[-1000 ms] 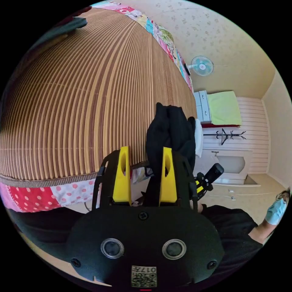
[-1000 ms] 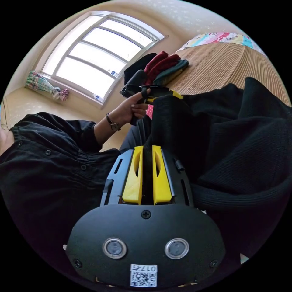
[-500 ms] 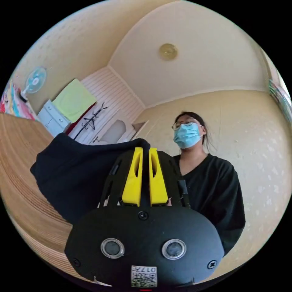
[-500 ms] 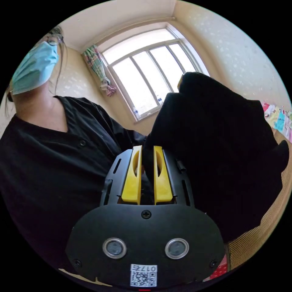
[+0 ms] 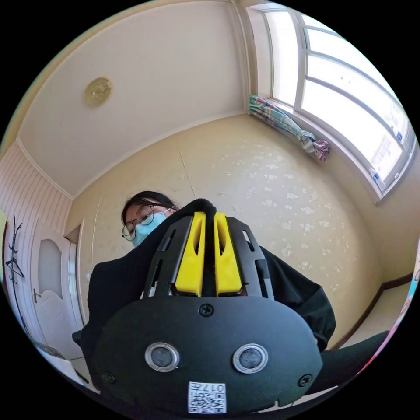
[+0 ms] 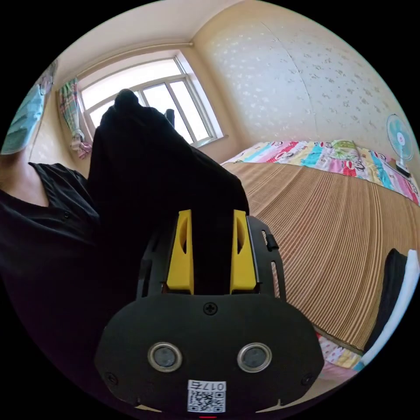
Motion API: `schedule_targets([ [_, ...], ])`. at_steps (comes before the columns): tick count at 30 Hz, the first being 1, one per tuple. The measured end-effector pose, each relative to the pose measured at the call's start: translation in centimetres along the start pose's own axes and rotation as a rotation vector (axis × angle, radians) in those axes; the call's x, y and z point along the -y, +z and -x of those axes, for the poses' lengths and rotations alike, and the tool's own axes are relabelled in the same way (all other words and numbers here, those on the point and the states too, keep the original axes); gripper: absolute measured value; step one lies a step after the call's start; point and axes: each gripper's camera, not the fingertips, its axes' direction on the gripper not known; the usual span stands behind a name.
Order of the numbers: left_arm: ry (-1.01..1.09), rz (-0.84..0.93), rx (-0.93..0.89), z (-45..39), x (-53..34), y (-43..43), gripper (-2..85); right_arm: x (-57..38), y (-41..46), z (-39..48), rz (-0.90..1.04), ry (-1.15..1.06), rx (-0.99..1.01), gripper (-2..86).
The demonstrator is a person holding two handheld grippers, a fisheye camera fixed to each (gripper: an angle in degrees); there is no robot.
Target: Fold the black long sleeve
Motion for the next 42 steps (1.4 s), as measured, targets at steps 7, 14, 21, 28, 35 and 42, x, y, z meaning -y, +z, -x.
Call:
schedule_targets([
  [7, 0.051, -0.094, -0.096, -1.4, 0.4, 0.3, 3.2, 0.8, 1.6, 4.2, 0.006, -0.078, -0.079, 10.6],
  [14, -0.019, 0.053, 0.294, -7.5, 5.3, 1.2, 3.3, 1.4, -9.9, 7.7, -0.343, 0.023, -0.249, 4.4],
  [21, -0.1, 0.381, 1.736, -20.1, 10.8, 7.9, 2.7, 2.9, -21.4, 16.8, -0.778, -0.025, -0.431, 4.0],
  [28, 0.298, 0.288, 1.791, -17.6, 6.1, 15.9, 1.5, 2.0, -23.7, 27.9, -1.201, -0.132, -0.52, 3.9],
  [35, 0.695, 0.472, 2.139, -8.8, 7.8, 23.5, 1.4, 4.3, -23.8, 29.3, -1.259, -0.294, -0.832, 4.1],
  [42, 0.083, 0.766, 2.415, 6.3, 18.9, -3.2, 4.4, 23.2, -15.7, 2.3, -0.45, -0.014, -0.732, 4.3],
])
